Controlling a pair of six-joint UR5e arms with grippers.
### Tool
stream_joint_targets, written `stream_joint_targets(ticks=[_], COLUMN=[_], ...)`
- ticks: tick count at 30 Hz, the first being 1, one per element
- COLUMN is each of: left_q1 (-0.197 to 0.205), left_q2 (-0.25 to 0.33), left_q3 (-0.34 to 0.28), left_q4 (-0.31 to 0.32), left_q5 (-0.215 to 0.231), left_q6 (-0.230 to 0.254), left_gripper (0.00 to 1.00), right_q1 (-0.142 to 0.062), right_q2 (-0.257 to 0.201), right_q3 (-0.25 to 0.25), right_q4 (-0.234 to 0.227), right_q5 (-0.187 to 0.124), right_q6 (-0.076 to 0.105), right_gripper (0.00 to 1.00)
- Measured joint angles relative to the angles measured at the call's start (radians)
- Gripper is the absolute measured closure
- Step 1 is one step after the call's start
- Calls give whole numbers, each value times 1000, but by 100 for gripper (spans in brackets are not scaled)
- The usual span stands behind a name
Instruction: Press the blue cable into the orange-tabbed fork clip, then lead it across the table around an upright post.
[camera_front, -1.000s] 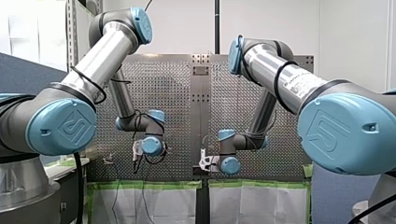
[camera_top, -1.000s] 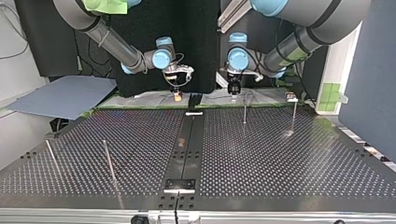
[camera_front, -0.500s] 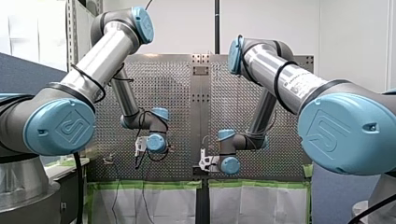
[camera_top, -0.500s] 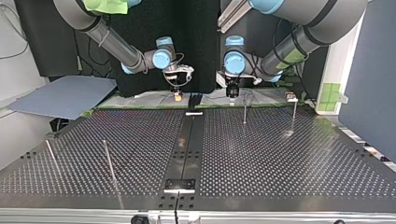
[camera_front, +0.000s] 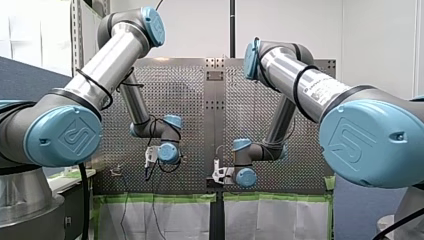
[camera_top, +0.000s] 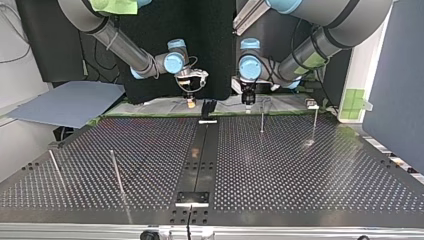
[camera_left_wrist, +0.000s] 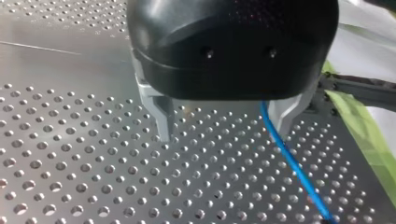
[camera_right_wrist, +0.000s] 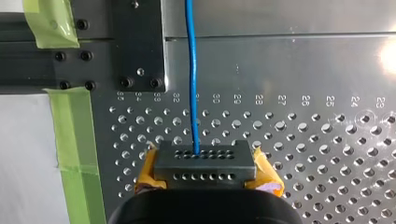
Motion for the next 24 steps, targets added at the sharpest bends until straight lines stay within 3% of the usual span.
stream_joint_targets(ticks=[15, 24], left_q1=[-4, -12], left_q2=[-3, -60], left_q3=[-3, 38], left_q4=[-7, -53], left_q5=[-3, -33], left_q6=[-49, -14], left_gripper=[0, 0], right_q1=[8, 8], right_q2=[1, 1], right_q3=[0, 0], right_q4=[1, 16], right_q5=[0, 0], right_q6=[3, 2], right_gripper=[100, 100])
